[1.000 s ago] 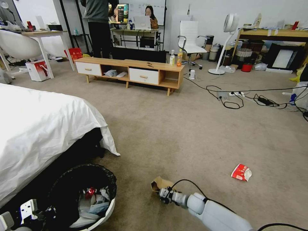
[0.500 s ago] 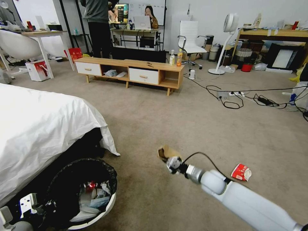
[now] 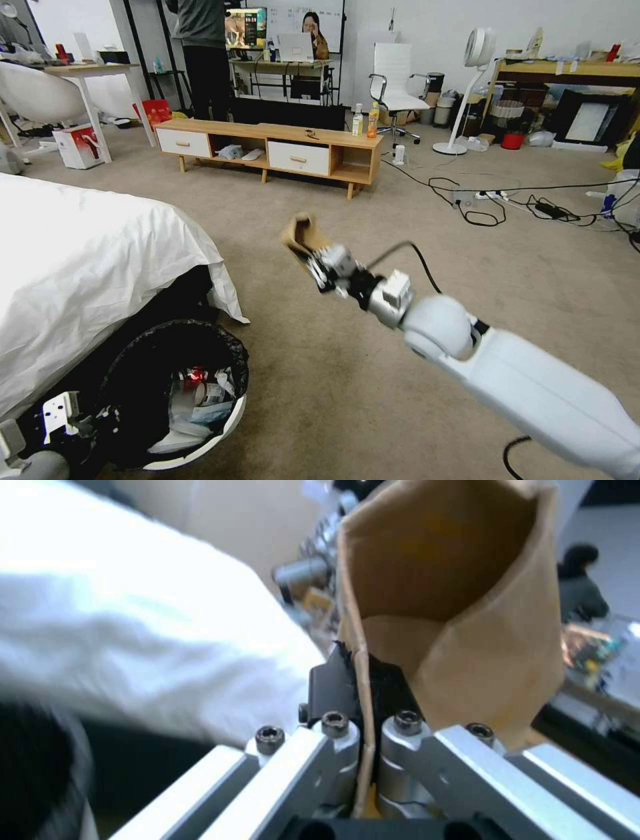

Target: Pick up the trash bin and place the garbage on the floor into it.

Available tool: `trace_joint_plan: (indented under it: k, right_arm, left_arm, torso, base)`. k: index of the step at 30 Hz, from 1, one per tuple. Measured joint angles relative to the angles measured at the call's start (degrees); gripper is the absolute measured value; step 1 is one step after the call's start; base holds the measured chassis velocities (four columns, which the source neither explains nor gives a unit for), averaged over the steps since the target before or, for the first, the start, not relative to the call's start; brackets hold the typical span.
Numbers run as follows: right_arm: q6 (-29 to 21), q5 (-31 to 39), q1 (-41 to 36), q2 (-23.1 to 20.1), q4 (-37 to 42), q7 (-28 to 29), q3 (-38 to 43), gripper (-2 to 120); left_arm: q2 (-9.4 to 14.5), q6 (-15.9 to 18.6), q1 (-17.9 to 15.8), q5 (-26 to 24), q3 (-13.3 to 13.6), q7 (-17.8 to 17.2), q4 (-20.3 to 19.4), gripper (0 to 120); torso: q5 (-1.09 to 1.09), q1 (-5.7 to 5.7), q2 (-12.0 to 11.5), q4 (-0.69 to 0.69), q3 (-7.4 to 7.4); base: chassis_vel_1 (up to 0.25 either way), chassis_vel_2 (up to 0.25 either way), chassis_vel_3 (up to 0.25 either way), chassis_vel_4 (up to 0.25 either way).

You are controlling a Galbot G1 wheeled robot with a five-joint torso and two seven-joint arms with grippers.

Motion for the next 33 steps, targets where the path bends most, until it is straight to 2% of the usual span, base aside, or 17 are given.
trace_joint_plan:
  k: [4,16,33]
  right_arm:
    - [-2.19,8.07,4.92,3.32,3.32,3.90,-4.21,0]
    - [-6.92,21.10,8.63,9.98,7.11,10.43,-11.68,0]
    - [-9.50,26.07,8.56,16.95,7.99,16.47,-18.88,0]
  left_arm:
    - [1.47,0.00,0.22,-2.58,-0.45,-1.01,-1.29,2]
    - [3.41,0.00,0.35,-3.82,-0.35,-1.49,-1.81,2]
    - [4.36,0.00,0.14,-4.47,-0.37,-1.59,-1.50,2]
  torso:
    - [0.00,0.00,0.00,-0.01,0.00]
    - [0.00,0.00,0.00,-0.01,0.00]
    - [0.00,0.00,0.00,-0.01,0.00]
  base:
    - [0.000,0.000,0.000,0.000]
    - [0.000,0.000,0.000,0.000]
    - [0.000,0.000,0.000,0.000]
